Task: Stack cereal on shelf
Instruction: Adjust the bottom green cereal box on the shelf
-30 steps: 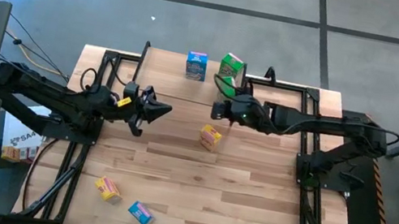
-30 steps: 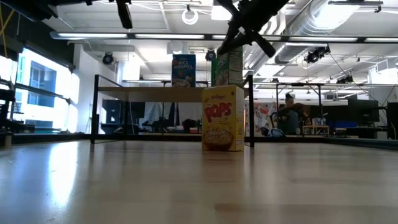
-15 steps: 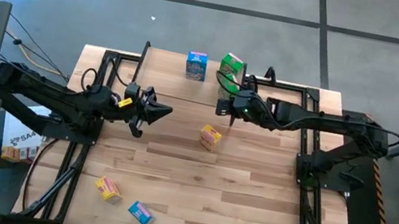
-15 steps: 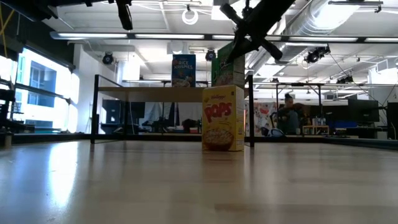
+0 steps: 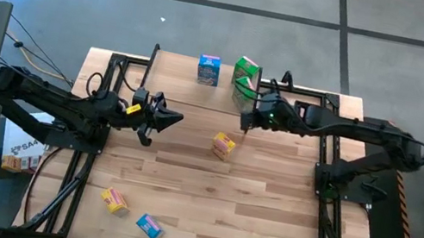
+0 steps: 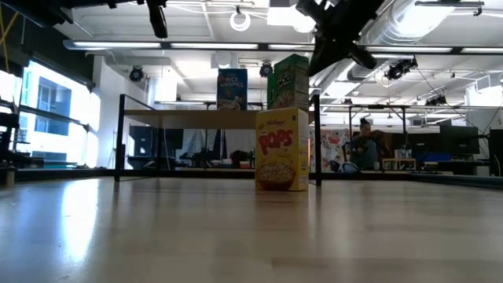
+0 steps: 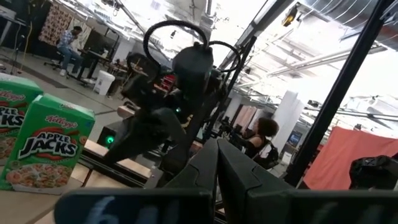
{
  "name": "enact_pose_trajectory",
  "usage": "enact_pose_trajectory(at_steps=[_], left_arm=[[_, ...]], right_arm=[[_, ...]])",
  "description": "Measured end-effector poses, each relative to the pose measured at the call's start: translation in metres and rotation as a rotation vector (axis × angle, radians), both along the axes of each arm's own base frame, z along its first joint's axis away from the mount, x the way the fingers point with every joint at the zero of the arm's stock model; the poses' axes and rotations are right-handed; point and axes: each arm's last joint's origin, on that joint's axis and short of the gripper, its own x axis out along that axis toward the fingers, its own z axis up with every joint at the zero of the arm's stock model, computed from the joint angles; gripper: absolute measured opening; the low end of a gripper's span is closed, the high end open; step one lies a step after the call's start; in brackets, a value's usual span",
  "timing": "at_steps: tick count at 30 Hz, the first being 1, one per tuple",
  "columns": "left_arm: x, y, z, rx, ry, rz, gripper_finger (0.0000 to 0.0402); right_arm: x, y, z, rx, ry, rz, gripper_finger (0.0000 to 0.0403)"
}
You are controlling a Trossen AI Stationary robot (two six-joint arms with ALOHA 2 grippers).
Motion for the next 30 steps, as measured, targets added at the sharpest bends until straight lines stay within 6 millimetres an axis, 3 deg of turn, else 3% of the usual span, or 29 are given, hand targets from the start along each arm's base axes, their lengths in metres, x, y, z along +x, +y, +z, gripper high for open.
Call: enact_pose_trajectory(at_steps=[30], left_arm=[[0.0, 0.008, 0.0, -0.01, 0.001, 0.04, 0.0]], right_arm=[[-0.005, -0.046, 0.013, -0.149, -0.102, -0.168, 0.0]])
